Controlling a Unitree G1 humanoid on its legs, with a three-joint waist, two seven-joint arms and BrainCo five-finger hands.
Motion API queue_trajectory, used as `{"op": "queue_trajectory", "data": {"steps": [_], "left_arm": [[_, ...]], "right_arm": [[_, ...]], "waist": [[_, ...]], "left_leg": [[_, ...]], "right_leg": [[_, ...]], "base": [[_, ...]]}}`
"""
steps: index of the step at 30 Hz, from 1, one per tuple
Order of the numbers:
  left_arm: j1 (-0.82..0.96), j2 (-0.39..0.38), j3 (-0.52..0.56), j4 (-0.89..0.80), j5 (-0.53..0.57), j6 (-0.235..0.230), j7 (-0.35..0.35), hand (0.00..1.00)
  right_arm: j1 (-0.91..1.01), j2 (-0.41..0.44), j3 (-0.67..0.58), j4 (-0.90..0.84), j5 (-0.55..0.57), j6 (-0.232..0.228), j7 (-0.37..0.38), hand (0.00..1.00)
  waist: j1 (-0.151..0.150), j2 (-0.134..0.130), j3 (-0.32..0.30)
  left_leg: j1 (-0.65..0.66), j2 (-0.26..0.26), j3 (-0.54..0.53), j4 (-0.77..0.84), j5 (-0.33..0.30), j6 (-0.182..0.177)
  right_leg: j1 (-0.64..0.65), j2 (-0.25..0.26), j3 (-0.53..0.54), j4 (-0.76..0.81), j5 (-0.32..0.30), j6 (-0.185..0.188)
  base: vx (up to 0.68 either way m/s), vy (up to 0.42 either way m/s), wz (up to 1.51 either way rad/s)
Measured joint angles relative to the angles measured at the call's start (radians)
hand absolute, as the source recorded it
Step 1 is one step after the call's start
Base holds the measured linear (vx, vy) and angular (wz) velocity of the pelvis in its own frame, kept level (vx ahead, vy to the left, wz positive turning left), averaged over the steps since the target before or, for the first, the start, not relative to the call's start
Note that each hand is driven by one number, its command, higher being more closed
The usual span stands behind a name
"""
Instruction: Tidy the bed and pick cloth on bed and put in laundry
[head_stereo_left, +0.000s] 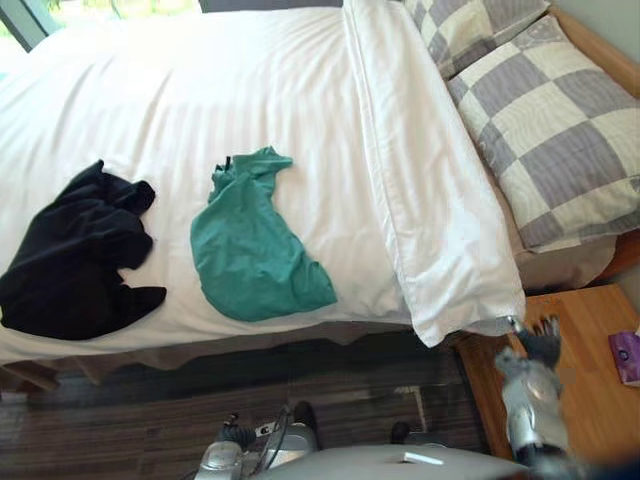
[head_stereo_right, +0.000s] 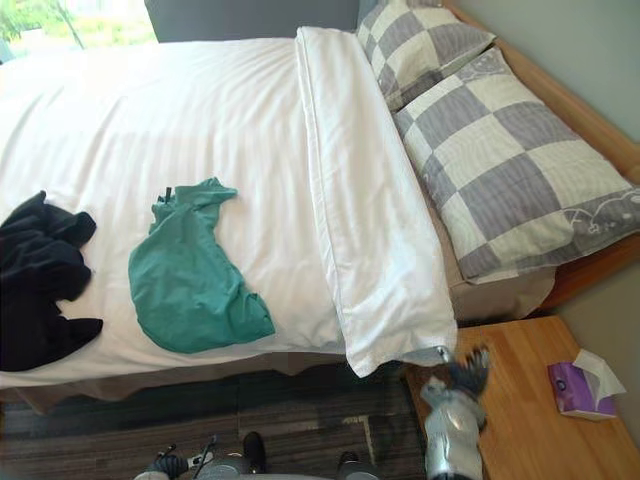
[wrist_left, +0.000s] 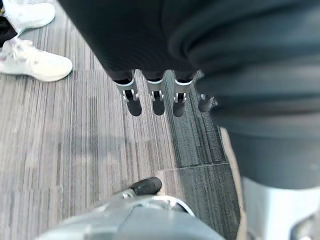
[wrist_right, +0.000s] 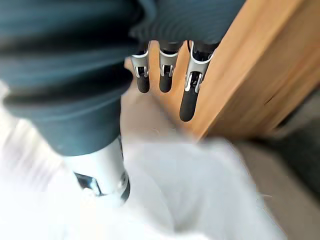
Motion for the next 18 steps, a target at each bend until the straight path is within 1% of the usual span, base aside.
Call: {"op": "queue_trajectory", "data": {"steps": [1,4,5,6,8,11,13,14,16,17,18], "left_arm": [[0.007,-0.004,0.020,0.000,0.000,0.000,-0.010,0.00],[0.012,-0.011,0.033,-0.001,0.000,0.000,-0.025,0.00],[0.014,-0.014,0.044,-0.001,0.000,0.000,-0.030,0.00],[0.019,-0.020,0.061,-0.002,0.000,0.000,-0.035,0.00],[0.025,-0.020,0.062,-0.003,0.000,0.003,-0.043,0.00],[0.031,-0.020,0.062,-0.004,0.001,0.009,-0.043,0.00],[0.039,-0.018,0.060,-0.004,0.002,0.016,-0.043,0.00],[0.041,-0.017,0.060,-0.005,0.001,0.018,-0.042,0.00],[0.034,-0.006,0.051,-0.005,-0.002,0.040,-0.041,0.00],[0.028,-0.003,0.049,-0.005,-0.003,0.046,-0.041,0.00],[0.013,0.010,0.023,-0.005,-0.014,0.060,-0.039,0.00]], "right_arm": [[0.024,0.000,-0.008,-0.001,0.009,-0.003,0.001,0.00],[0.071,0.003,-0.023,-0.008,0.009,-0.005,0.002,0.00],[0.091,0.011,-0.029,-0.028,0.009,-0.007,0.006,1.00],[0.100,0.019,-0.039,-0.035,0.009,-0.015,0.014,1.00],[0.115,0.029,-0.040,-0.046,0.010,-0.015,0.027,1.00],[0.120,0.035,-0.035,-0.100,0.048,-0.014,0.073,1.00],[0.104,0.032,-0.016,-0.179,0.142,-0.014,0.137,1.00],[0.092,0.029,-0.005,-0.199,0.174,-0.015,0.158,1.00],[-0.002,0.014,0.046,-0.231,0.329,-0.014,0.217,1.00],[-0.032,0.010,0.054,-0.231,0.373,-0.014,0.230,1.00],[-0.095,0.005,0.069,-0.230,0.468,-0.014,0.253,1.00]], "waist": [[-0.009,0.000,-0.004],[-0.009,-0.003,-0.019],[-0.008,-0.004,-0.025],[-0.008,-0.006,-0.037],[-0.002,-0.008,-0.050],[0.001,-0.015,-0.051],[0.003,-0.022,-0.059],[0.003,-0.024,-0.061],[0.004,-0.033,-0.057],[0.005,-0.033,-0.053],[0.006,-0.035,-0.048]], "left_leg": [[0.011,0.003,0.010,0.000,-0.004,-0.002],[0.030,0.011,0.028,0.000,-0.013,-0.005],[0.035,0.012,0.031,0.000,-0.021,-0.011],[0.035,0.012,0.038,0.000,-0.023,-0.013],[0.038,0.011,0.047,0.000,-0.026,-0.011],[0.047,0.003,0.047,0.000,-0.030,-0.009],[0.052,-0.009,0.043,0.000,-0.036,-0.002],[0.052,-0.012,0.041,0.000,-0.037,0.000],[0.032,-0.023,0.035,0.000,-0.039,0.004],[0.021,-0.025,0.031,0.000,-0.039,0.004],[-0.009,-0.028,0.023,0.000,-0.033,0.009]], "right_leg": [[0.008,0.002,0.004,-0.001,0.000,0.000],[0.024,0.007,0.013,-0.004,-0.001,0.000],[0.026,0.007,0.013,-0.004,-0.004,0.002],[0.023,0.006,0.012,-0.004,-0.005,0.002],[0.030,0.002,0.009,-0.004,-0.006,0.003],[0.044,-0.007,0.001,-0.004,-0.008,0.011],[0.052,-0.020,-0.004,-0.003,-0.014,0.022],[0.052,-0.023,-0.005,-0.002,-0.015,0.024],[0.026,-0.029,-0.005,-0.001,-0.017,0.029],[0.014,-0.030,-0.005,-0.001,-0.018,0.030],[-0.014,-0.032,-0.007,0.000,-0.016,0.030]], "base": [[0.00,-0.003,-0.22],[-0.03,-0.017,-0.17],[-0.04,-0.014,-0.05],[-0.04,-0.009,-0.04],[0.01,0.004,0.02],[0.02,0.017,0.06],[0.01,0.039,0.07],[0.01,0.053,0.06],[-0.03,0.043,0.06],[-0.03,0.019,0.12],[0.00,0.015,0.11]]}}
